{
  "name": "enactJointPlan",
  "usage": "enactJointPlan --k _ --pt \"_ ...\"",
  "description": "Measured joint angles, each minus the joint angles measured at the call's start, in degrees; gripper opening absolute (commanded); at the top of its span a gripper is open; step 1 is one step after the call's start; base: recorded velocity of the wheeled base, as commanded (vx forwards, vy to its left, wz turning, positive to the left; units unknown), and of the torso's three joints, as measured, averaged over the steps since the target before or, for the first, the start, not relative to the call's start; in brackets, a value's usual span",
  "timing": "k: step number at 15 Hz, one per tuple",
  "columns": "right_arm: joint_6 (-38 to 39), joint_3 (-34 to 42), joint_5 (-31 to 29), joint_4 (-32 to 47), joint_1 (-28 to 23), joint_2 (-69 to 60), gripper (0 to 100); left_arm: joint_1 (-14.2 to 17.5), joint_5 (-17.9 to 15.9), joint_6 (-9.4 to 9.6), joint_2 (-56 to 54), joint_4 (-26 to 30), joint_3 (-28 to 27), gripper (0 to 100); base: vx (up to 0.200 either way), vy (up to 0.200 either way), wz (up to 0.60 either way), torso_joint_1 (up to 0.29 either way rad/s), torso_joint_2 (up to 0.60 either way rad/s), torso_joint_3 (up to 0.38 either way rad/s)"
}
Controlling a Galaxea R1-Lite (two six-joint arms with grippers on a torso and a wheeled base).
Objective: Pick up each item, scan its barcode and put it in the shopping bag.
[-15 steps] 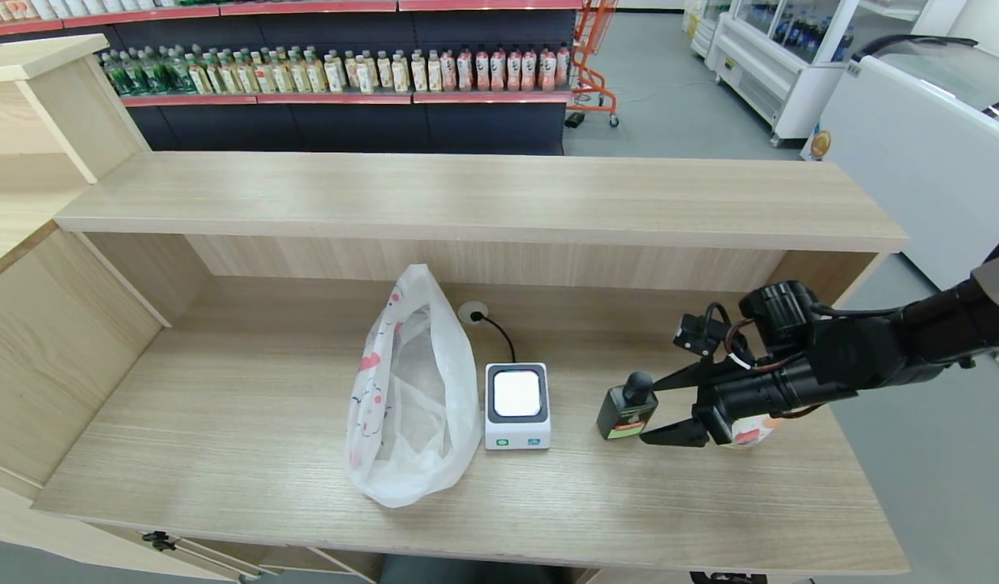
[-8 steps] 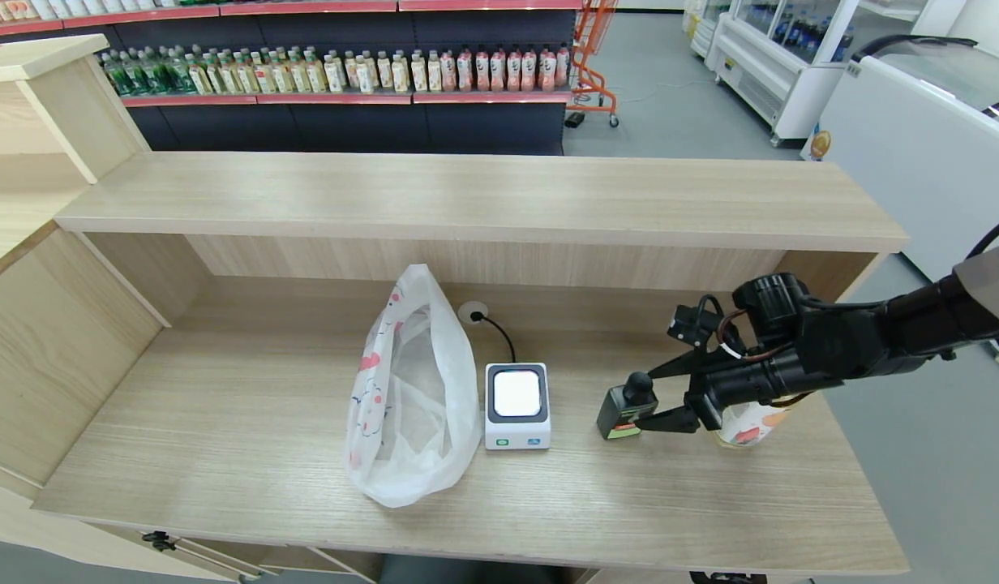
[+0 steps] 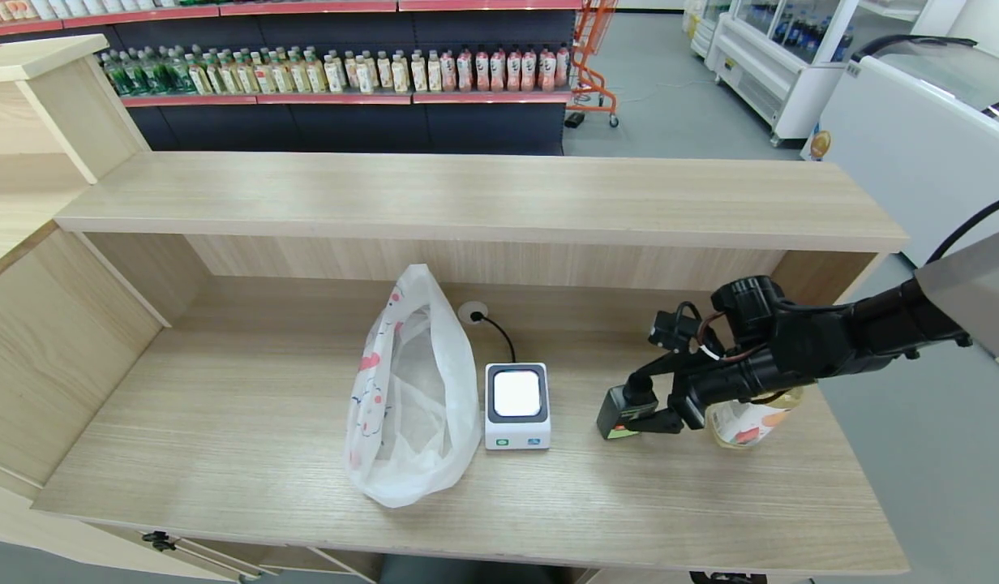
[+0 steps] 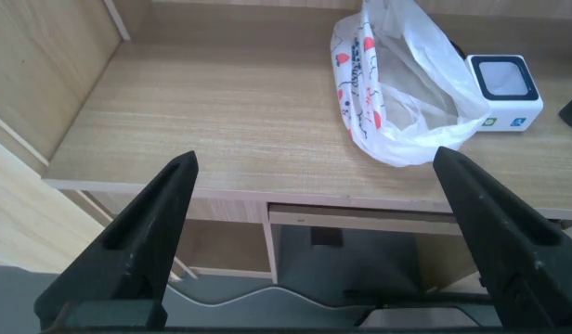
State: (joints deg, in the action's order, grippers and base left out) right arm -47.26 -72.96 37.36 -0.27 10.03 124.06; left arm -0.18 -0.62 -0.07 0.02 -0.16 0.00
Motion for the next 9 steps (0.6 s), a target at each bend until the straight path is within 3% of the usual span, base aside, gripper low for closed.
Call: enactJointPlan --k 2,3,9 --pt "-1.3 -1.1 -0.2 0.1 0.5 1.3 100 0.0 0.0 0.0 0.0 0.0 0.0 100 0.0 0.0 0.0 0.0 0.0 0.0" --pt "-2.2 -1.6 -0.2 0.2 0.6 1.8 0 0.0 0.0 0.0 0.0 0.0 0.0 100 0.0 0.0 0.0 0.0 0.0 0.0" --pt "-3.3 -0.6 -0.6 0.4 1.2 2.0 0 0.0 0.0 0.0 0.0 0.0 0.0 100 0.0 0.0 0.0 0.0 0.0 0.0"
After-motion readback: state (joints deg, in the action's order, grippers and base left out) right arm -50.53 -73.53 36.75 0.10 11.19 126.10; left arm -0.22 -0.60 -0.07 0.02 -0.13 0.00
